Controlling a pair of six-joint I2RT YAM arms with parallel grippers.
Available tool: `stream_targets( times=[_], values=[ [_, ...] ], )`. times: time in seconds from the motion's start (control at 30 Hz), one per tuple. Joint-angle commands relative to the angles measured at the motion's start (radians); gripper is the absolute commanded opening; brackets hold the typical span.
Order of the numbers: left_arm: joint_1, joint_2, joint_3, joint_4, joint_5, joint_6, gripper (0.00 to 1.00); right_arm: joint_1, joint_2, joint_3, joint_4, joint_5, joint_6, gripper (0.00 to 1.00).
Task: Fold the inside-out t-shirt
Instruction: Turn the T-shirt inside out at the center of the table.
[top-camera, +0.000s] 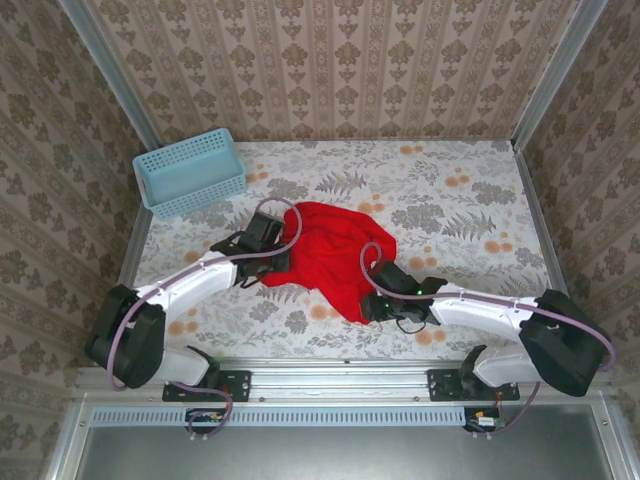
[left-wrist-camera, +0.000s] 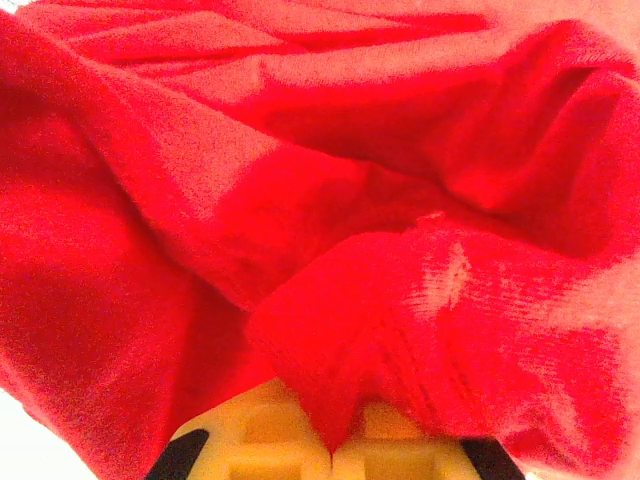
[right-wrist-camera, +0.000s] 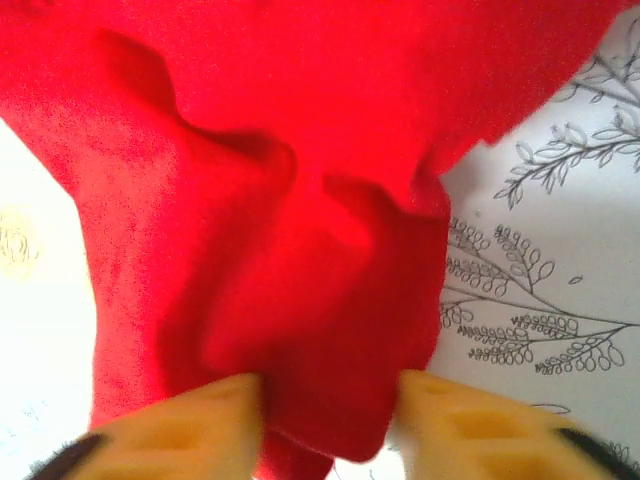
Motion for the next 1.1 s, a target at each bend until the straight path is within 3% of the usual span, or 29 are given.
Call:
stream_targets(
  times=[0.0,0.1,0.4,0.6,0.8,0.9,1.07],
  values=[
    [0.007,0.027,0.031,-0.033,0.027,0.016,0.03,0.006,0.002,0.062,-0.022,0.078,-0.002,0.17],
    [0.007,0.056,0.056,-0.044,0.027,0.031,0.03,0.008,-0.041,0.075,-0.061,0.093,-0.002,0.00],
    [0.006,0.124,0.183,-0.082,-0.031,0.096,0.03,0.031,-0.278,0.265,-0.429,0.215,-0.052,0.00],
    [0.003,0.209,0.315,-0.102,-0.027,0.130,0.08,0.032,-0.380,0.232,-0.327,0.108,-0.042,0.00],
    [-0.088,0.145,0.314,-0.128,-0.063,0.118,0.37,0.023,-0.269,0.207,-0.185,0.063,0.103,0.00],
    [-0.160,-0.035,0.139,-0.025,-0.092,0.062,0.56,0.003,-0.204,0.209,-0.085,0.020,0.211,0.00],
    [-0.333,-0.337,-0.151,0.197,-0.104,-0.028,0.65,0.003,-0.106,0.254,0.018,0.001,0.324,0.00]
  ],
)
